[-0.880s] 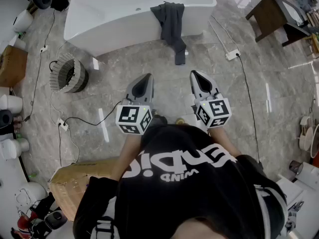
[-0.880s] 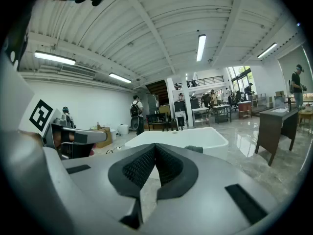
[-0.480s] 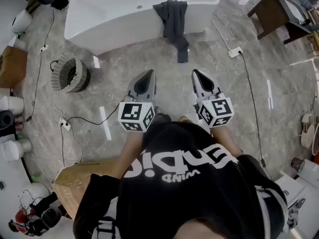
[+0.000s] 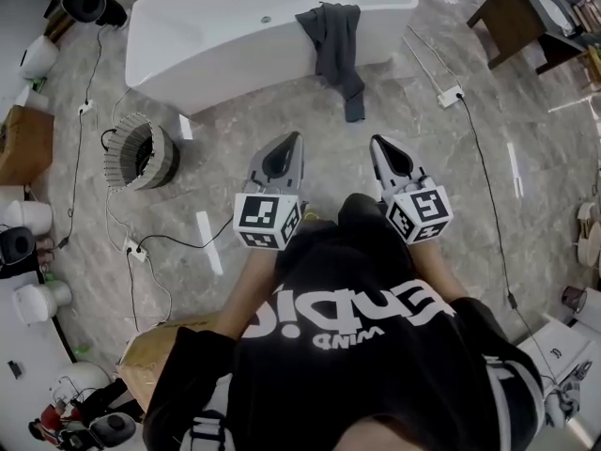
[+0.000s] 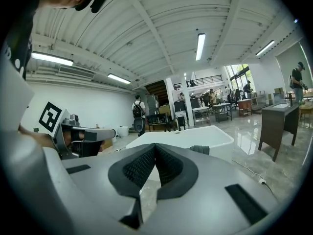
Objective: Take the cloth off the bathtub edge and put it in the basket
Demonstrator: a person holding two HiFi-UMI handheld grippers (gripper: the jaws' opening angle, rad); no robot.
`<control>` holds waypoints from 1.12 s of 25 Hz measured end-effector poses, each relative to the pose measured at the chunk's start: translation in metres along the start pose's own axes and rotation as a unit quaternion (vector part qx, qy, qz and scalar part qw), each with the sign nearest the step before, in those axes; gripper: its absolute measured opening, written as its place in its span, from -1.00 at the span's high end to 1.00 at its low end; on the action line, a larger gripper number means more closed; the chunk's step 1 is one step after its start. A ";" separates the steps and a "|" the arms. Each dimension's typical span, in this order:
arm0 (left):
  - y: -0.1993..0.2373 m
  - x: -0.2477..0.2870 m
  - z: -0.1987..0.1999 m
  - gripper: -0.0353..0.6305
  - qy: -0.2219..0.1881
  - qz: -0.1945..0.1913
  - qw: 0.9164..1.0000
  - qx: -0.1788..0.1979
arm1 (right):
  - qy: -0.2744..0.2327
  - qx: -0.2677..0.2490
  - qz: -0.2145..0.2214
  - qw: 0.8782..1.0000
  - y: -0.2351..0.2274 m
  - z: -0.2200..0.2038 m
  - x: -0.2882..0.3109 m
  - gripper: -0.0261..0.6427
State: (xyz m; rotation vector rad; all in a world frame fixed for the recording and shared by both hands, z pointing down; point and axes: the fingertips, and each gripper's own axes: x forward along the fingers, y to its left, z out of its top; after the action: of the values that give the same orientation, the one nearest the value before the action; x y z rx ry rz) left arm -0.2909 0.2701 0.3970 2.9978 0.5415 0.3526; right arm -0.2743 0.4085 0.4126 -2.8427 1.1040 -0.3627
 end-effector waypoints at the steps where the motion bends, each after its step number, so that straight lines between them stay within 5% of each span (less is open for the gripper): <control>1: 0.004 0.001 0.001 0.86 0.001 -0.001 1.000 -0.002 | 0.001 0.002 -0.002 1.000 0.000 0.000 0.002 0.88; 14: 0.039 0.062 0.009 0.86 0.004 -0.011 1.000 -0.001 | 0.002 0.010 -0.011 1.000 -0.037 0.003 0.058 0.88; 28: 0.099 0.197 0.047 0.86 0.010 -0.016 1.000 -0.004 | -0.001 0.011 -0.010 1.000 -0.136 0.048 0.177 0.88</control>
State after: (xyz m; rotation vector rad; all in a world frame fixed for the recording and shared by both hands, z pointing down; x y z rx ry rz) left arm -0.0670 0.2451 0.4044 2.9770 0.5862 0.3806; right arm -0.0468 0.3884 0.4205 -2.8356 1.0651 -0.3706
